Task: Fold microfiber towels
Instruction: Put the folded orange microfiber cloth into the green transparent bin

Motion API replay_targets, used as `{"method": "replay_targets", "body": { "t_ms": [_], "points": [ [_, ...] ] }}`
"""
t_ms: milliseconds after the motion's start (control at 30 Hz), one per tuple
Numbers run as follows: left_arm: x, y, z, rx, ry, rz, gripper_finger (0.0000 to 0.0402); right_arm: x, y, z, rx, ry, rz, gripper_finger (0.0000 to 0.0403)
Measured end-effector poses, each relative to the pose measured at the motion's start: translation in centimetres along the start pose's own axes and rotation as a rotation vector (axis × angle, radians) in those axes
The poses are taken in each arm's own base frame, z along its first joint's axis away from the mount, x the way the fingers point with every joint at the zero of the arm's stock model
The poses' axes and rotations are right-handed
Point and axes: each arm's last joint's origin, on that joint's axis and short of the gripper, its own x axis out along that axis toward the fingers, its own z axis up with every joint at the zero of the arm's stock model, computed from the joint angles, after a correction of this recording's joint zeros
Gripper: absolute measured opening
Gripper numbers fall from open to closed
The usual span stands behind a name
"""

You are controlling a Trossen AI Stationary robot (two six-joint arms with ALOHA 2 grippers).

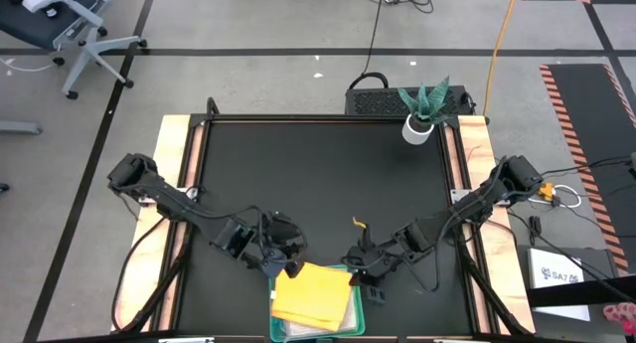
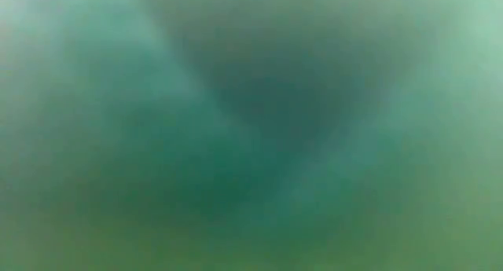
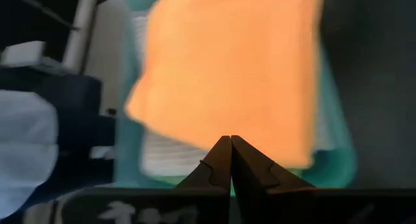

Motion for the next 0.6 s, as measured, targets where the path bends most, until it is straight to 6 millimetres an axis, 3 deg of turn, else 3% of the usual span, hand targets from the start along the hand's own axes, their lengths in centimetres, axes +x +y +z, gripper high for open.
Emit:
{"method": "replay_targets", "body": {
  "t_ms": [367, 600],
  "points": [
    [0.1, 0.1, 0.0, -0.007, 0.005, 0.01, 0.0175, -0.2, -1.6, 1.2, -0.035, -0.061, -0.09, 0.0],
    [0.1, 0.1, 0.0, -0.004, 0.007, 0.013, 0.0175, -0.1, -1.6, 1.1, -0.035, -0.045, -0.071, 0.0]
  ]
}}
